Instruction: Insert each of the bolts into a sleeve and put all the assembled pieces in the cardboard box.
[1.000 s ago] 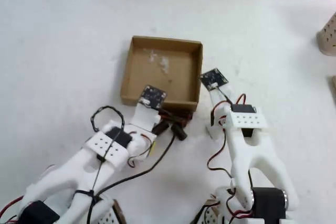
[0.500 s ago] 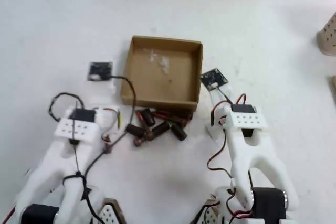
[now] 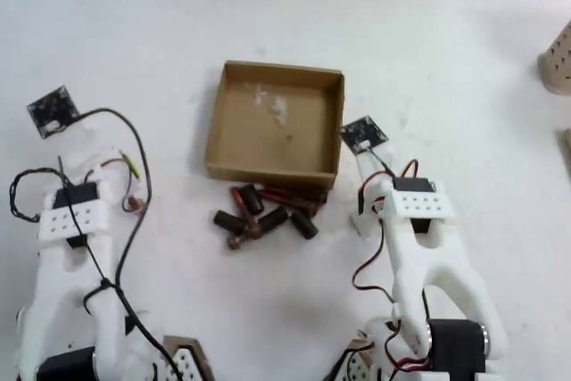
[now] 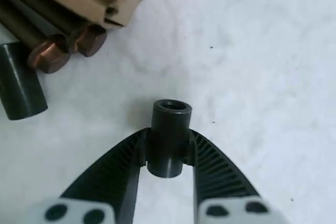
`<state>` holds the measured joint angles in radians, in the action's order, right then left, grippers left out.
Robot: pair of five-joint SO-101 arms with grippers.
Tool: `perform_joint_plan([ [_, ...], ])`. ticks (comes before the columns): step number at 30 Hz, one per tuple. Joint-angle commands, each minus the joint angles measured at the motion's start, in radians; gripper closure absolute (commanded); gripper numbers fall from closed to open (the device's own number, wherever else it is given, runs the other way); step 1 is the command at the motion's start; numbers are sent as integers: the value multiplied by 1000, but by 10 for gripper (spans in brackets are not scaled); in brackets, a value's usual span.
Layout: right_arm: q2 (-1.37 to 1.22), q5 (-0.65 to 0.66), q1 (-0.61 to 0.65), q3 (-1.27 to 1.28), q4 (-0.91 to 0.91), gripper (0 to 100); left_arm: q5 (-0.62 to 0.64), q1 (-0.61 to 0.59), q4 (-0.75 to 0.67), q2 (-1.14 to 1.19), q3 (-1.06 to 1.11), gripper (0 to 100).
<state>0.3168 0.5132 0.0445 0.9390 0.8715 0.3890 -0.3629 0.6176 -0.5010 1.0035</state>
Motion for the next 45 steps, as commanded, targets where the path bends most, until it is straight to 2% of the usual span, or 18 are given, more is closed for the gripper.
perform_joint_plan([
  [1, 4, 14, -12, -8, -12, 981, -6, -48, -44, 2, -55, 917],
  [5, 4, 41, -12, -8, -12, 981, -146, -90, -31, 4, -26, 807],
  [8, 4, 60, -12, -8, -12, 981, -186, -133, -31, 2, 8, 731],
  [14, 4, 66, -12, -8, -12, 981, -393, -248, -23, -5, -11, 779],
  [17, 2, 66, -12, -6, -12, 981, -608, -269, 0, -5, -26, 806],
  [22, 2, 66, -12, -6, -12, 981, -1099, -263, 161, -2, -84, 823],
  [25, 2, 63, -12, -6, -12, 981, -1272, -262, 259, 2, -121, 854],
  [30, 2, 63, -12, -6, -13, 981, -1330, -173, 381, 50, -183, 915],
  [34, 2, 64, -13, -6, -13, 981, -1343, -154, 476, 223, -319, 916],
  [38, 2, 61, -65, -8, -44, 981, -1445, -157, 560, 409, -456, 917],
  [45, 2, 66, -104, -8, -54, 981, -1539, -142, 586, 561, -559, 917],
])
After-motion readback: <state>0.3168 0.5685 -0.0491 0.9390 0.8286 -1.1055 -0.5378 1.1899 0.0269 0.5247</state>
